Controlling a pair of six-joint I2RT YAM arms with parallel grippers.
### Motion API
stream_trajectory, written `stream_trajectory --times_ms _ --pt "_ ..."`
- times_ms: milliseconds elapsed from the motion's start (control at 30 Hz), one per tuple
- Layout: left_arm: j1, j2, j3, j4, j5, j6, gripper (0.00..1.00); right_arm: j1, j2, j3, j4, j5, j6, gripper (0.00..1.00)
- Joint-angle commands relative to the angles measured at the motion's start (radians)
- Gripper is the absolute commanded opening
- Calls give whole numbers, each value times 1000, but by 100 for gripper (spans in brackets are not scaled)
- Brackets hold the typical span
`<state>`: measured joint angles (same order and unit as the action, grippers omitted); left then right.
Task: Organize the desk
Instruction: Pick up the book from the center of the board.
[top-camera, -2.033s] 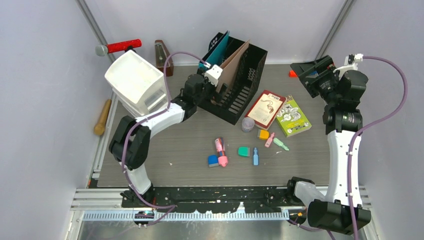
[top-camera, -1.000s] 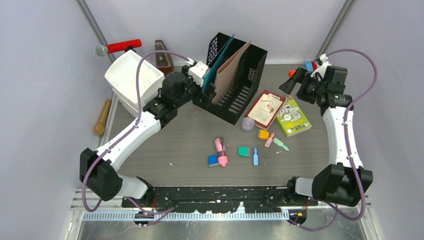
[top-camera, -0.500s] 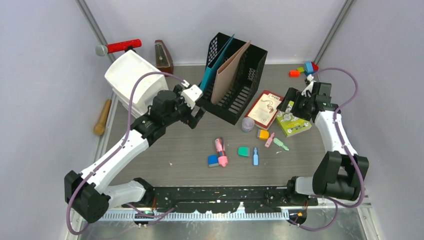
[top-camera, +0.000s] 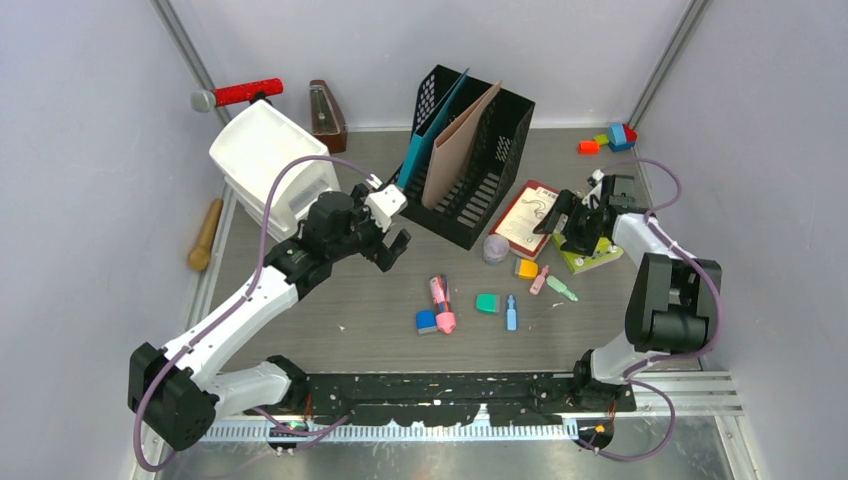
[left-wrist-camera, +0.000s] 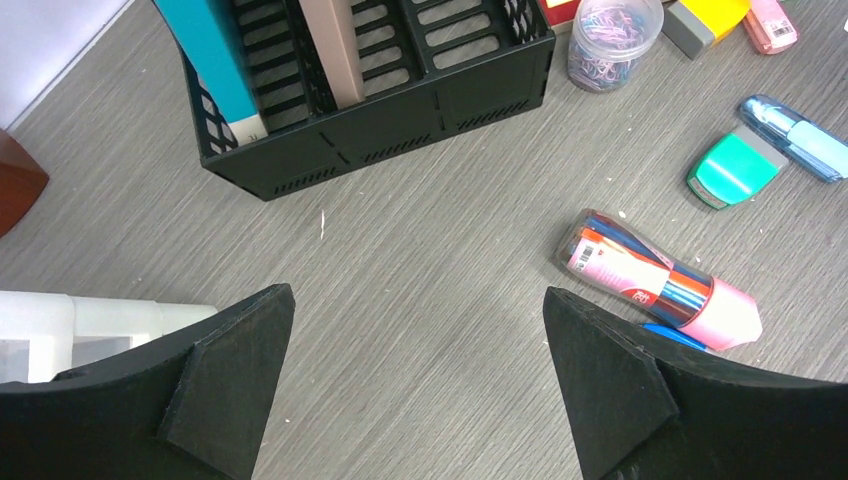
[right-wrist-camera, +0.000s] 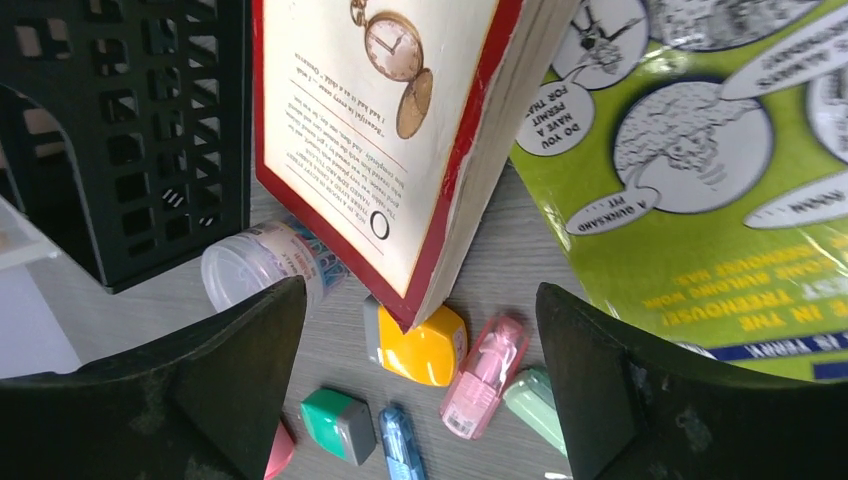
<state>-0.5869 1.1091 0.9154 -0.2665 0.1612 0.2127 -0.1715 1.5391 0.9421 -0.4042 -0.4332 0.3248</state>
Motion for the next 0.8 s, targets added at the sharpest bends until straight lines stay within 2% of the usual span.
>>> stream_trajectory --times_ms 0,267,400,667,767 --pt "4 4 1 46 30 -16 100 39 63 31 32 -9 -20 91" --pt "3 -17 -15 49 31 -6 100 50 242 127 -1 42 -53 87" --pt "3 -36 -21 50 29 -2 100 49 259 159 14 97 -63 86" --pt "3 -42 -27 61 32 5 100 49 309 187 66 76 -4 85" --pt "3 -44 -35 67 31 9 100 49 331 187 91 41 4 78"
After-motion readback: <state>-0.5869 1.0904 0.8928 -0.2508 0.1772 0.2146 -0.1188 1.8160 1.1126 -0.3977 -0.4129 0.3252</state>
